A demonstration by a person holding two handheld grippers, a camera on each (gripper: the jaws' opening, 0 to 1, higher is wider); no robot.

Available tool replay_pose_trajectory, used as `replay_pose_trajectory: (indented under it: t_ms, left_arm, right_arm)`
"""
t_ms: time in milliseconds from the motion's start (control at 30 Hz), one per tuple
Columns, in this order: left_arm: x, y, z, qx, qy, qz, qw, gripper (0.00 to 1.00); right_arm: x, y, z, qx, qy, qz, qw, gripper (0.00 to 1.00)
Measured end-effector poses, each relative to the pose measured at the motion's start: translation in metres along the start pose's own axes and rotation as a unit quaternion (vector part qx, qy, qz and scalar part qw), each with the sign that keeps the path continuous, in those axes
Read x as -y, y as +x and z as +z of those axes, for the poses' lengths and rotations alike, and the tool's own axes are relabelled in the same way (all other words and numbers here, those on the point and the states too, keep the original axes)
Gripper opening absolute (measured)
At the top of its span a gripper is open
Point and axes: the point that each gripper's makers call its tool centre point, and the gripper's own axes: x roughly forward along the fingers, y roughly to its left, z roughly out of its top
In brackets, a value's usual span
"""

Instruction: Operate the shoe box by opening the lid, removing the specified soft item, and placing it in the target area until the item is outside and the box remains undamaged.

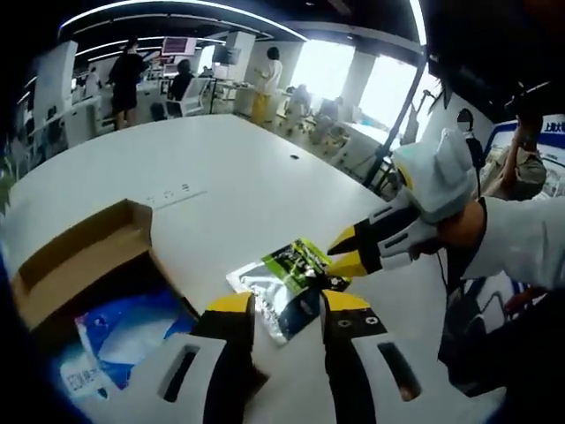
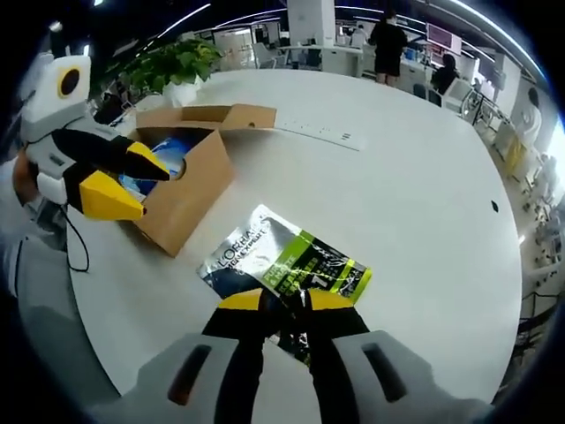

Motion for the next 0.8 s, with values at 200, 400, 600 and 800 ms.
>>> replay_pose_trajectory:
  t_ms: [200, 400, 600, 800]
  left_arm:
    - [-0.004, -0.021, 0.008, 0.033, 0.014, 0.003, 0.9993, 0.31]
    - [-0.012, -0.037, 0.009, 0.054, 0.016, 0.008, 0.9984, 0.34]
    - [-0.021, -0.053, 0.011, 0.075, 0.021, 0.014, 0.9969, 0.35]
    - [-0.029, -0.070, 0.014, 0.101, 0.028, 0.022, 0.9942, 0.39]
  right_arm:
    - [-0.009, -0.005, 0.006, 0.006, -0.003, 0.001, 1.0000, 0.17]
    - [-0.019, -0.008, 0.012, 0.012, -0.006, 0.003, 0.9999, 0.18]
    - [-0.031, -0.011, 0.020, 0.021, -0.010, 0.007, 0.9997, 0.19]
    - [-0.044, -0.014, 0.033, 0.045, -0.022, 0.015, 0.9987, 0.23]
